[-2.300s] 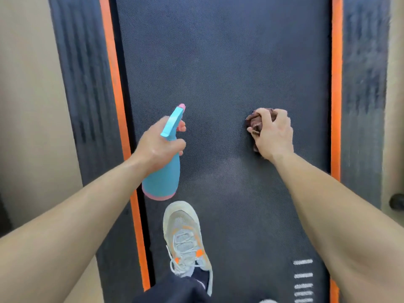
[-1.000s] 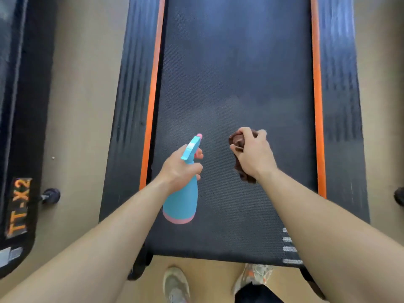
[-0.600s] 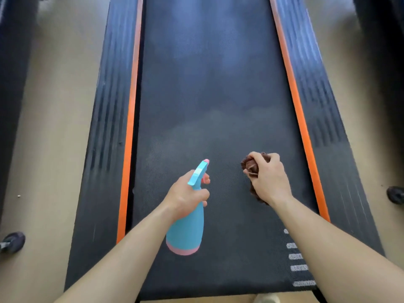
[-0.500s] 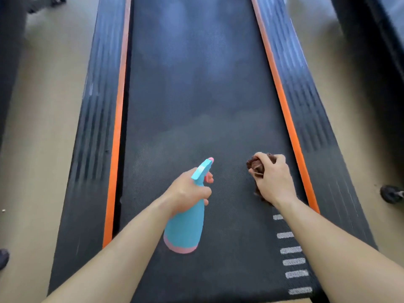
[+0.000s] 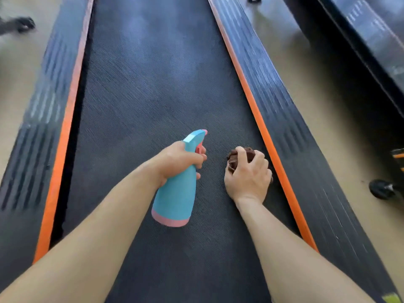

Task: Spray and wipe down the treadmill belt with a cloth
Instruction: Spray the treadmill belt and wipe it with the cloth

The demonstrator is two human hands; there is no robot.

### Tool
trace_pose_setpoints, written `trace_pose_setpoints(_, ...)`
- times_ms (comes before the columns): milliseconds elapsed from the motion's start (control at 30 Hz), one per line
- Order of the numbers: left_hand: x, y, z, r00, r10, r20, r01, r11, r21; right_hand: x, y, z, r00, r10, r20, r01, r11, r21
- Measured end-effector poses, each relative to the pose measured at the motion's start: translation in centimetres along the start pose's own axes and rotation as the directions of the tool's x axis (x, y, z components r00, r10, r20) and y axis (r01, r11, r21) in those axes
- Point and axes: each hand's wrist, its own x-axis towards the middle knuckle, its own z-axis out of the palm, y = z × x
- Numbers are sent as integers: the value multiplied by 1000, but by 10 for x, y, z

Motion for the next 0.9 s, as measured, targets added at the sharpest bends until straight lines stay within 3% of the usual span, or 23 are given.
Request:
trace_pose_setpoints(367, 14, -12, -3, 999, -21, -36, 21, 1000, -14, 16, -1, 12, 993, -54, -107, 58, 998, 33)
trace_pose_setpoints(533, 20, -18, -12, 998, -36, -43, 34, 999, -41, 75, -17, 26, 973, -228, -43, 229, 973, 33)
trace_pose_setpoints(800, 21, -23, -35, 998, -12, -68, 1, 988, -155, 192, -58, 45, 977, -209, 30, 210, 978, -3)
trace_pose_setpoints(900, 18, -21, -43, 997, 22, -80, -34, 988, -151, 185, -65, 44, 976, -217, 26, 217, 976, -4)
